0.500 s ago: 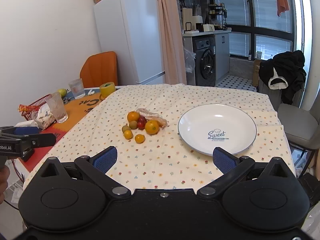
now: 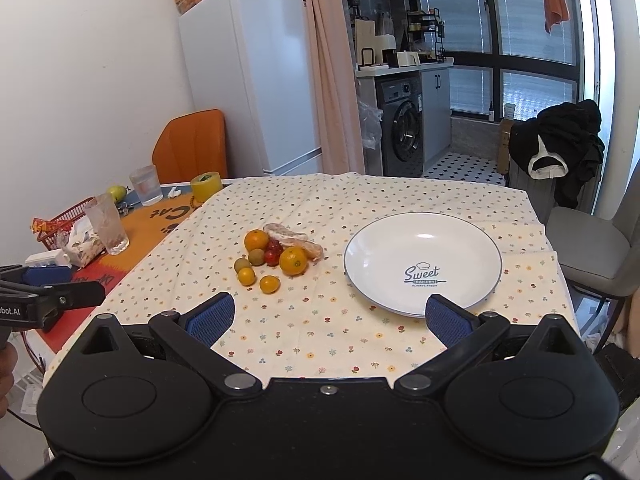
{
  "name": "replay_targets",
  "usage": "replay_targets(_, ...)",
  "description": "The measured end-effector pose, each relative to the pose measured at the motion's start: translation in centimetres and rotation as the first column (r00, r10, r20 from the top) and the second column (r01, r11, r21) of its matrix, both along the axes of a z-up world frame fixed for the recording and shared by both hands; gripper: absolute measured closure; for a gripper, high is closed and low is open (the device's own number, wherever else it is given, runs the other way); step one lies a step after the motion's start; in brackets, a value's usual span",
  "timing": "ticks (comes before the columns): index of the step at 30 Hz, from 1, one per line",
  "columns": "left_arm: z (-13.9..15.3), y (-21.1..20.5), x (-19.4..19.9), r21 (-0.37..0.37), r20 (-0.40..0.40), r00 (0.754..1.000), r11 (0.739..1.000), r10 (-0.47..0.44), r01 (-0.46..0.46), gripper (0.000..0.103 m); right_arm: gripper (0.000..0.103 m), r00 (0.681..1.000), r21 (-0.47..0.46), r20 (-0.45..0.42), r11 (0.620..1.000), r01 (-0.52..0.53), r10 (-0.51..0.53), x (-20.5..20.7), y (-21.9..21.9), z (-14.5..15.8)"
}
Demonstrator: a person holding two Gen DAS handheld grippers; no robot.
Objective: Organize fruits
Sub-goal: 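Move both tools toward the fruit pile beside the white plate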
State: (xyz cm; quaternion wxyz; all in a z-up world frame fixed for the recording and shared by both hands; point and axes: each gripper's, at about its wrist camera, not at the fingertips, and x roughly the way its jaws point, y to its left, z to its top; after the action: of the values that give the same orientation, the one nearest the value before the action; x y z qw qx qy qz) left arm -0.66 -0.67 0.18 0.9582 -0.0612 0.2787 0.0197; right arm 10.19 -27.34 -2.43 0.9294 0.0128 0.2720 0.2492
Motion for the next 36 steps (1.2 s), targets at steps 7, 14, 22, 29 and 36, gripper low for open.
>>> replay_targets(7, -0.1, 0.0, 0.1, -0.004, -0.001, 1.000, 1.000, 0.004, -0.004, 0.000, 0.000, 1.000, -0.007, -0.002, 1.000, -0.001, 0.001, -0.1, 0.0, 0.0)
replay_targets(14, 0.1, 0.3, 0.3, -0.006, 0.002, 1.000, 1.000, -0.008, 0.008, 0.000, 0.000, 1.000, -0.005, -0.002, 1.000, 0.015, -0.015, -0.1, -0.1, -0.1)
replay_targets(22, 0.1, 0.4, 0.2, -0.007, 0.006, 1.000, 1.000, 0.002, -0.002, 0.000, 0.000, 1.000, -0.004, 0.008, 1.000, 0.023, -0.023, -0.2, -0.2, 0.3)
replay_targets(29, -0.2, 0.8, 0.5, -0.004, -0.001, 1.000, 1.000, 0.020, -0.020, 0.000, 0.000, 1.000, 0.006, -0.024, 1.000, -0.014, 0.014, -0.5, 0.7, 0.2)
replay_targets(36, -0.5, 0.9, 0.5, -0.005, -0.001, 1.000, 1.000, 0.016, -0.016, 0.000, 0.000, 0.999, 0.011, -0.040, 1.000, -0.023, 0.023, -0.5, 1.3, 0.1)
